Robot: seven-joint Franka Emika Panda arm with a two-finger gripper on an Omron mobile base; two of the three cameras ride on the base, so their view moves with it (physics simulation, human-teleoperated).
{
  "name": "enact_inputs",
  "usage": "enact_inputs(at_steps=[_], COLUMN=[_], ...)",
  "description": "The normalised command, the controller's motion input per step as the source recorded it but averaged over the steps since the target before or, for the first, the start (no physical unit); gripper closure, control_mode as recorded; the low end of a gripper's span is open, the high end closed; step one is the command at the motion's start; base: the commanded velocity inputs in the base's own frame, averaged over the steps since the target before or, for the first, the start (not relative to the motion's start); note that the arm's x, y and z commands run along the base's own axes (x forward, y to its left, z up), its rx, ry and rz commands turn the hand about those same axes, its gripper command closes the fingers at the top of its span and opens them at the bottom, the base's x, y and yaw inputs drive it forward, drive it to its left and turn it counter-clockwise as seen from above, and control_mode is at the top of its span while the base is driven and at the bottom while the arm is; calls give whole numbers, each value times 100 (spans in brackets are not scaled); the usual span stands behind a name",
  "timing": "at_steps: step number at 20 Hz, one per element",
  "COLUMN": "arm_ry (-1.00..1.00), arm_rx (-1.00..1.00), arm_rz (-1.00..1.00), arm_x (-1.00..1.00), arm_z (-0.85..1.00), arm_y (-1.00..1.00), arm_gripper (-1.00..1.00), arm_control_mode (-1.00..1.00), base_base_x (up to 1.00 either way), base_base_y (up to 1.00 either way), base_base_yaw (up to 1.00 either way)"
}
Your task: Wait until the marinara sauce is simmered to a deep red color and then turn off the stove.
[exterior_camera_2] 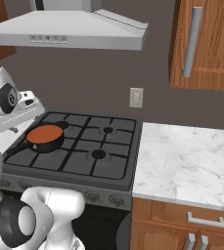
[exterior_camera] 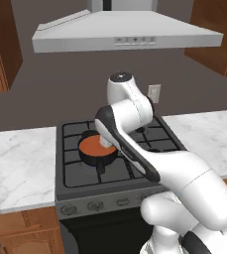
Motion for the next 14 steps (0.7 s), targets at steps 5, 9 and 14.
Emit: enact_inputs(at_steps=[5, 9, 14], arm_ry=[0, -1, -2], arm_rx=[-9, -11, -13], arm_rz=[44, 40, 32], arm_x=[0, -16, -35], arm_z=[-41, -29, -24], arm_y=[40, 42, 44], arm_gripper=[-100, -100, -100], arm_control_mode=[-100, -100, -100], base_base_x=[0, 0, 0], base_base_y=[0, 0, 0], base_base_yaw=[0, 0, 0])
